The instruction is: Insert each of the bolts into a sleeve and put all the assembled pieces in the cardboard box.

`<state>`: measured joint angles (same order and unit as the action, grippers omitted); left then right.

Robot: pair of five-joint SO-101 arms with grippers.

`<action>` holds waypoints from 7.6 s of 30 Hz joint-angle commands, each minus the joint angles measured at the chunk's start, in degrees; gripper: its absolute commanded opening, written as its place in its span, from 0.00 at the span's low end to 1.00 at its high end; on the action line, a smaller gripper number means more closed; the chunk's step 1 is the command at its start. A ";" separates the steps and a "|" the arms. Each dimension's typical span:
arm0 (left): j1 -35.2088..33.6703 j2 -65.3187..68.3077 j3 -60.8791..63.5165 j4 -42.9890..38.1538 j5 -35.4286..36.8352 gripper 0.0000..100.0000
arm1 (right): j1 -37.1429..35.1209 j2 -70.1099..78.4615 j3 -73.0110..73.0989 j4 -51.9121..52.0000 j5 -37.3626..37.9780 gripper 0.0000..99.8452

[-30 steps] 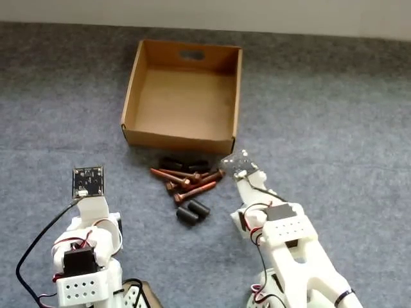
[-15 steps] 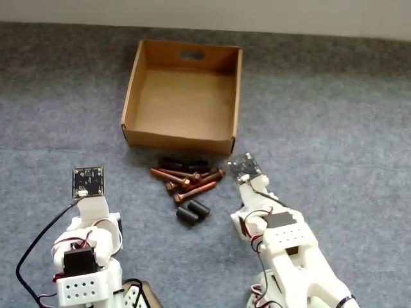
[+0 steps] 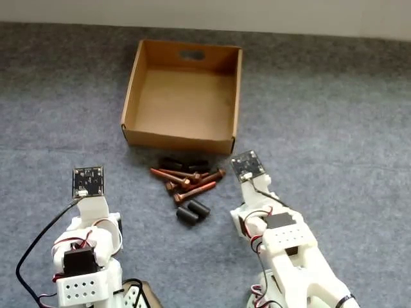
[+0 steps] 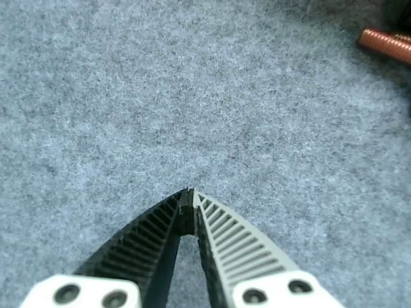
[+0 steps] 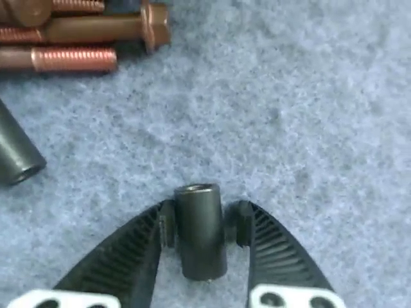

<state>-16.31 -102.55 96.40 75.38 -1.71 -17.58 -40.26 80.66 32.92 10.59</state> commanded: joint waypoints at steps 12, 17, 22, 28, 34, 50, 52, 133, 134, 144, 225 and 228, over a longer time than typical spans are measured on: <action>10.51 -0.04 -0.13 -11.69 -8.88 0.01 | -0.75 -0.75 1.10 -0.22 -0.62 0.01; 6.73 0.31 -5.14 -32.44 -18.46 0.01 | 0.66 -0.75 1.10 -0.22 -0.79 0.01; 6.37 1.01 -17.19 -32.70 -15.65 0.02 | 2.51 -0.75 0.75 -0.31 -0.88 0.01; 6.29 19.74 -33.80 -28.84 -14.15 0.08 | 2.42 -0.75 0.75 -0.31 -0.88 0.01; 11.03 54.99 -48.75 -15.12 -14.15 0.09 | 2.42 -0.75 0.75 -0.31 -0.88 0.01; 28.44 87.96 -62.20 -14.77 -18.11 0.19 | 2.42 -0.75 0.75 -0.31 -0.88 0.01; 28.44 90.24 -62.29 -18.11 -18.20 0.19 | 2.42 -0.75 0.75 -0.31 -0.88 0.01; 31.78 102.37 -58.15 -23.47 -25.05 0.01 | 2.33 -0.48 0.75 -0.31 -0.79 0.01; 31.78 102.20 -58.15 -22.42 -25.05 0.01 | 2.33 -0.48 0.75 -0.31 -0.79 0.01; 18.07 101.85 -58.24 -12.66 -35.96 0.01 | 2.33 -0.48 0.75 -0.31 -0.79 0.01; -4.00 97.80 -68.44 -5.19 48.09 0.29 | 2.33 -0.31 0.75 -0.31 -0.53 0.01; -7.69 97.80 -67.65 -5.10 48.53 0.29 | 2.33 -0.31 0.75 -0.31 -0.62 0.01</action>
<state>-20.79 -4.53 28.44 70.99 45.67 -15.82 -40.88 81.63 32.31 10.15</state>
